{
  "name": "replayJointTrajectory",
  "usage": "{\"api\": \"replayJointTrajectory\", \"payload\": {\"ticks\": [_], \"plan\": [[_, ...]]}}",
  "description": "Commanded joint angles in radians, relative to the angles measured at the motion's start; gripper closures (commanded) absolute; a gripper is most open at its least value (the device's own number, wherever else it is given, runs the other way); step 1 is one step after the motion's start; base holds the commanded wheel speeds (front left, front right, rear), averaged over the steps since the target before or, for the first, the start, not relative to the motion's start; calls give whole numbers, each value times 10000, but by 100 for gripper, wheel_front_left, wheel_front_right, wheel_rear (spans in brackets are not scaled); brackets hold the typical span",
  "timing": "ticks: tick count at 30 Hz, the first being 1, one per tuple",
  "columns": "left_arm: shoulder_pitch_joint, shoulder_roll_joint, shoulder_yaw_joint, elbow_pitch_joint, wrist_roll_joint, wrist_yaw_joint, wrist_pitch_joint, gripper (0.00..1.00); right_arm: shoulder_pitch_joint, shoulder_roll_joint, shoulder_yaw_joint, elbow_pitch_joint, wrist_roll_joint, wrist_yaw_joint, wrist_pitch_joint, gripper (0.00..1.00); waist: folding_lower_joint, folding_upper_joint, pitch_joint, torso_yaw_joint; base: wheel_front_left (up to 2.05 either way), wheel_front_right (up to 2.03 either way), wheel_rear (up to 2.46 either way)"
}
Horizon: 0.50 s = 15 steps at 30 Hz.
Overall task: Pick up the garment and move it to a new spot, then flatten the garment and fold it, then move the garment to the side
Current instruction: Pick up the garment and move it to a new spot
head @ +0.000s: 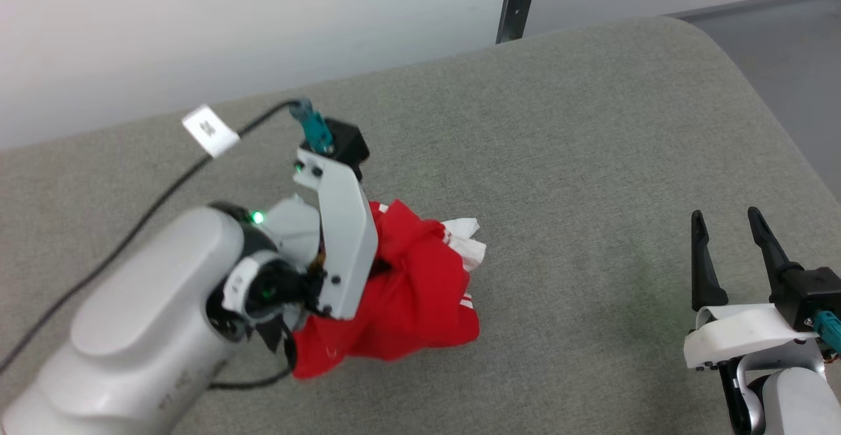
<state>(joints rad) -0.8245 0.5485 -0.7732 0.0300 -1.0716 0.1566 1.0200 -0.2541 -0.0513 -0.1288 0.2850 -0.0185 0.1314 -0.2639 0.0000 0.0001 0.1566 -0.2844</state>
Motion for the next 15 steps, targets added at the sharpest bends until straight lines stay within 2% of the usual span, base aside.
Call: {"api": "replayJointTrajectory", "payload": {"ticks": [1, 6, 15], "plan": [[170, -8, -36, -7, -11, 33, -11, 100, -100, 18, 11, -6, 44, -14, -9, 0, 0, -1, 55, 28, 0, 0, 0], [833, -186, -297, 66, -124, 203, -122, 100, -147, 18, 103, -2, 96, -14, -9, 0, 0, -1, 203, 71, 0, 0, 0], [1572, -578, -664, 895, 87, 120, -771, 100, -308, 18, 235, -3, 199, -14, -9, 0, 0, -1, 452, 82, 0, 0, 0]]}}
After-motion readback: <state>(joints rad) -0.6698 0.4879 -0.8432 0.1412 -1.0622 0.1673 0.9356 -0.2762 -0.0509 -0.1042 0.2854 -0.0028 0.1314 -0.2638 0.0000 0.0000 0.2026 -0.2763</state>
